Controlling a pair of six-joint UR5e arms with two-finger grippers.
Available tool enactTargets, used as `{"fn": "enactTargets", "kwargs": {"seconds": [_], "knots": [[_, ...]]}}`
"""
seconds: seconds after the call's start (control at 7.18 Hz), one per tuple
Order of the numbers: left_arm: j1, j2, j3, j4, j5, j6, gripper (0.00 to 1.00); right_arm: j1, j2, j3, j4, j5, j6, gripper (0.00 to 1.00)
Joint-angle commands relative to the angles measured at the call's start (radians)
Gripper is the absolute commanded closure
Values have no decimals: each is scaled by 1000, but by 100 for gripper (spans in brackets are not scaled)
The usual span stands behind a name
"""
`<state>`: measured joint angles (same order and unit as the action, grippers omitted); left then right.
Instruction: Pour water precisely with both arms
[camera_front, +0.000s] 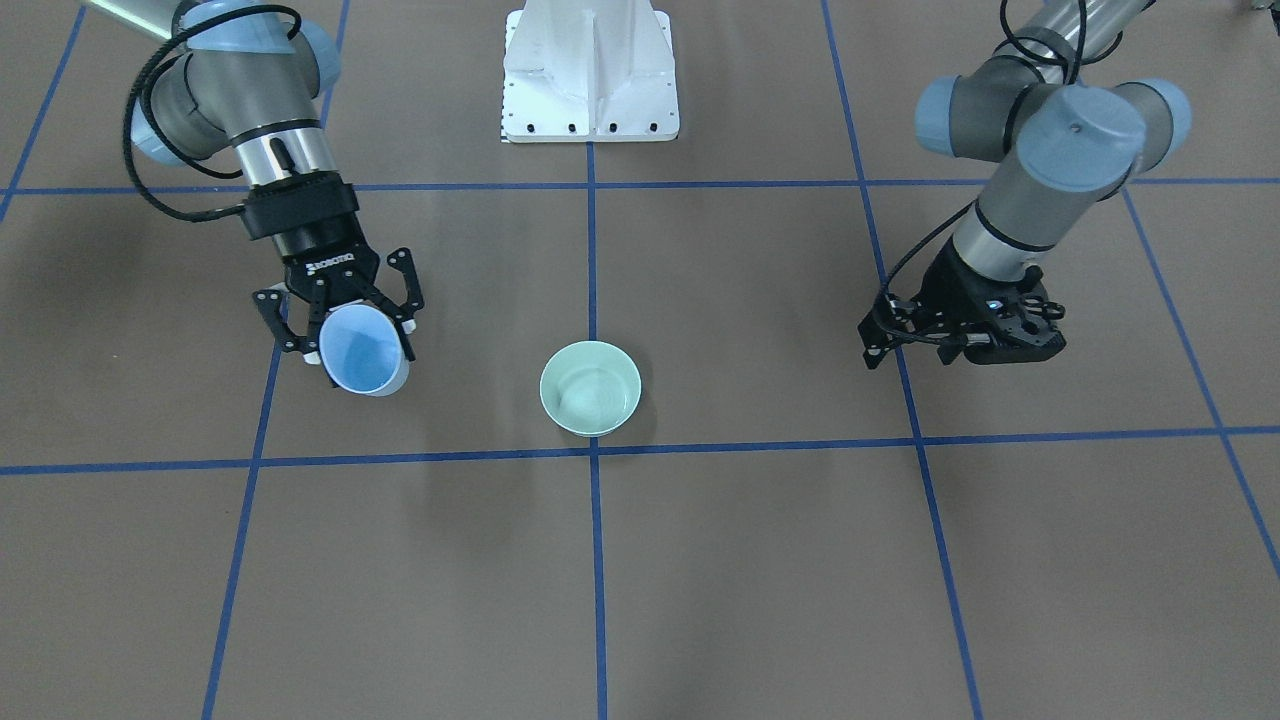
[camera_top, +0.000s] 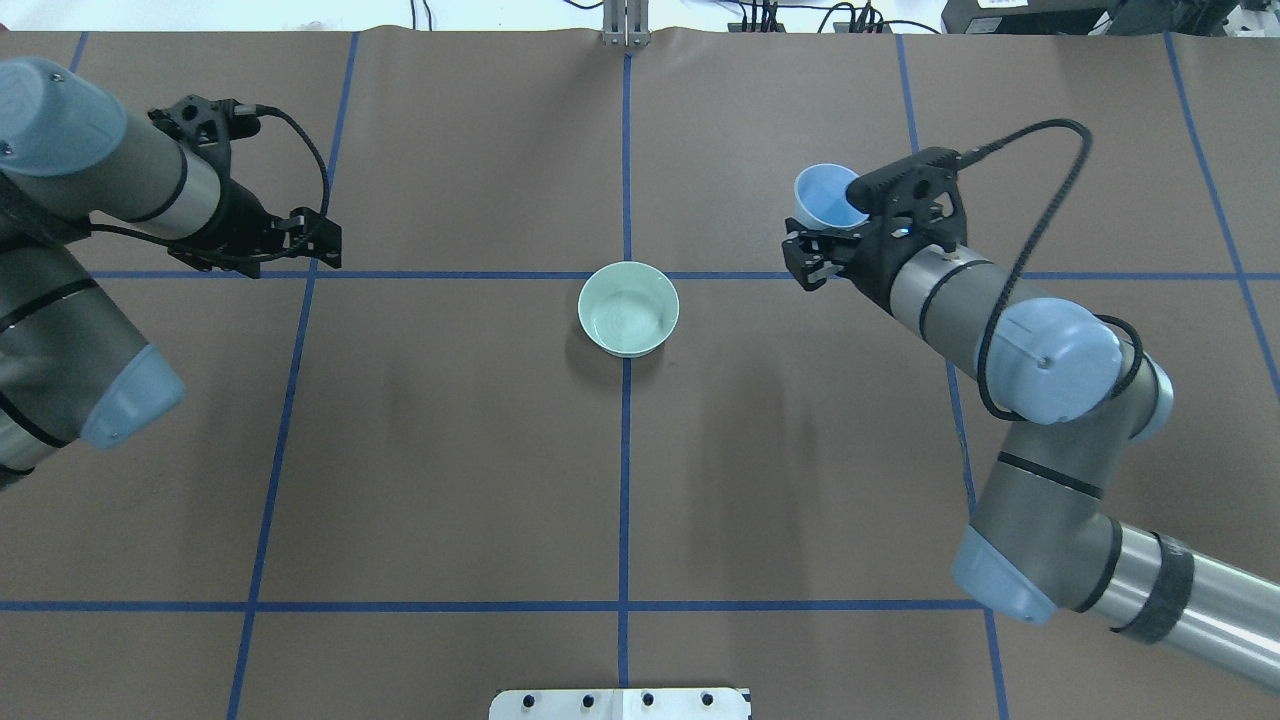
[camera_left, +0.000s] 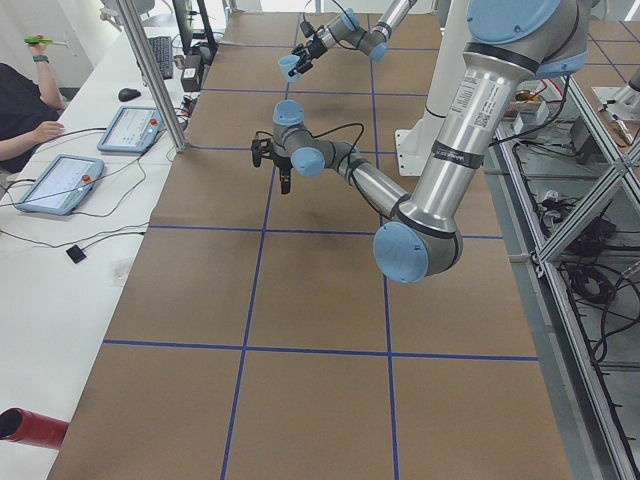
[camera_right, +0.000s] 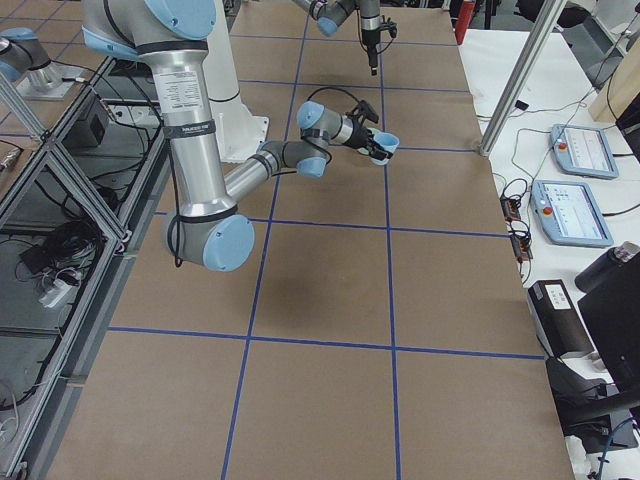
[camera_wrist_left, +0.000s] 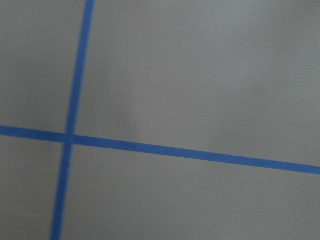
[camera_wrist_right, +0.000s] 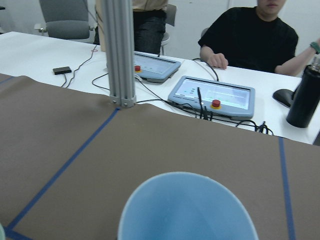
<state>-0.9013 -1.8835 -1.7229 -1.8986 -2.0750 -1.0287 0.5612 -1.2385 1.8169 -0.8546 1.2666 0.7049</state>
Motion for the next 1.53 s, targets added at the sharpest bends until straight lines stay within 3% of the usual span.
{"fn": "enactTargets", "kwargs": {"seconds": [0.0, 0.28, 0.42, 0.7, 1.11, 1.39], "knots": [[-88, 56, -3, 1, -54, 131, 0, -7, 160, -4, -267, 51, -68, 100], [-110, 66, -3, 0, -68, 144, 0, -10, 197, -17, -433, 126, -180, 100], [-119, 76, -3, -3, -71, 148, 0, -10, 236, -71, -460, 178, -209, 100], [-148, 90, -3, 1, -83, 193, 0, -36, 338, -145, -573, 192, -212, 100], [-188, 93, -3, 6, -120, 228, 0, -87, 373, -165, -690, 185, -252, 100], [-191, 95, -3, 6, -125, 228, 0, -90, 442, -177, -853, 165, -341, 100]]}}
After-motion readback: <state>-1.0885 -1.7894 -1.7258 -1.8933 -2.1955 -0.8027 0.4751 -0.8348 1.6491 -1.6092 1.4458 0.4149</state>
